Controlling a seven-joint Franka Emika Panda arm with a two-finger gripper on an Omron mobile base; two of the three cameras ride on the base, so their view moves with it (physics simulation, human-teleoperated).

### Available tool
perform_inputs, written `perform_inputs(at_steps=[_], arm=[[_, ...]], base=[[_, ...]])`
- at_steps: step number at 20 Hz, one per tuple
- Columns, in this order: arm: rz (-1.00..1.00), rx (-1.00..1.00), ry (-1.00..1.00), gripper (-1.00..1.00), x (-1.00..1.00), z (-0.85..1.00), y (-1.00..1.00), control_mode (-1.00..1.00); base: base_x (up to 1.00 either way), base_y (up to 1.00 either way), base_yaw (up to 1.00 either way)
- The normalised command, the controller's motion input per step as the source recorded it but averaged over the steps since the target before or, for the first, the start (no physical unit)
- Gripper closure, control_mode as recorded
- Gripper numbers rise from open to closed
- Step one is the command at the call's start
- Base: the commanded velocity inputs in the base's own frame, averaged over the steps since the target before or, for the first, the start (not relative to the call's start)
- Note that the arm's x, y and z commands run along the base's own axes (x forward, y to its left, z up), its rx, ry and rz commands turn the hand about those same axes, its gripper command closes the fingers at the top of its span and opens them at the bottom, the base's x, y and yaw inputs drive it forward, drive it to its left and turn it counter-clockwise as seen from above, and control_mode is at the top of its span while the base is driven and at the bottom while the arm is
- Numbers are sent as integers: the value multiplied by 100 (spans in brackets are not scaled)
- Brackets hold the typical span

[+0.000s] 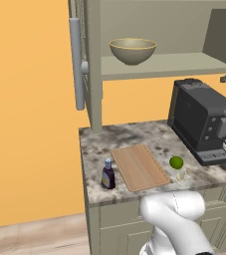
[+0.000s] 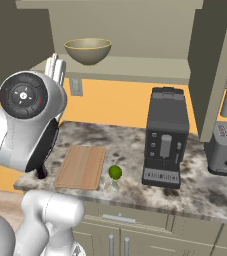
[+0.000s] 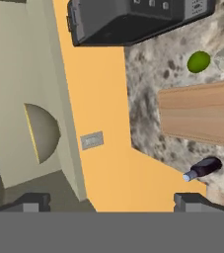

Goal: Open the cabinet. Place the bowl and condiment on the counter. Then place the lime and garlic on the cutting board.

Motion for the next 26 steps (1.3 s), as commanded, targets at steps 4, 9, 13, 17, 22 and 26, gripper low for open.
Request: perform_inputs(at_steps=[4, 9, 13, 17, 22, 26], arm=[[3, 6, -10, -100, 0, 24, 0, -100], [4, 1, -12, -100, 0, 16, 4, -100], [4, 0, -13, -100, 0, 5, 6, -100], [7, 0, -3, -100, 5, 1, 7, -100], [8, 0, 0, -100, 19, 9, 12, -100], [6, 0, 0, -100, 18, 19, 7, -100]], base=[[0, 0, 0], [0, 0, 0], [0, 0, 0], [0, 0, 0], [0, 0, 0], [0, 0, 0]])
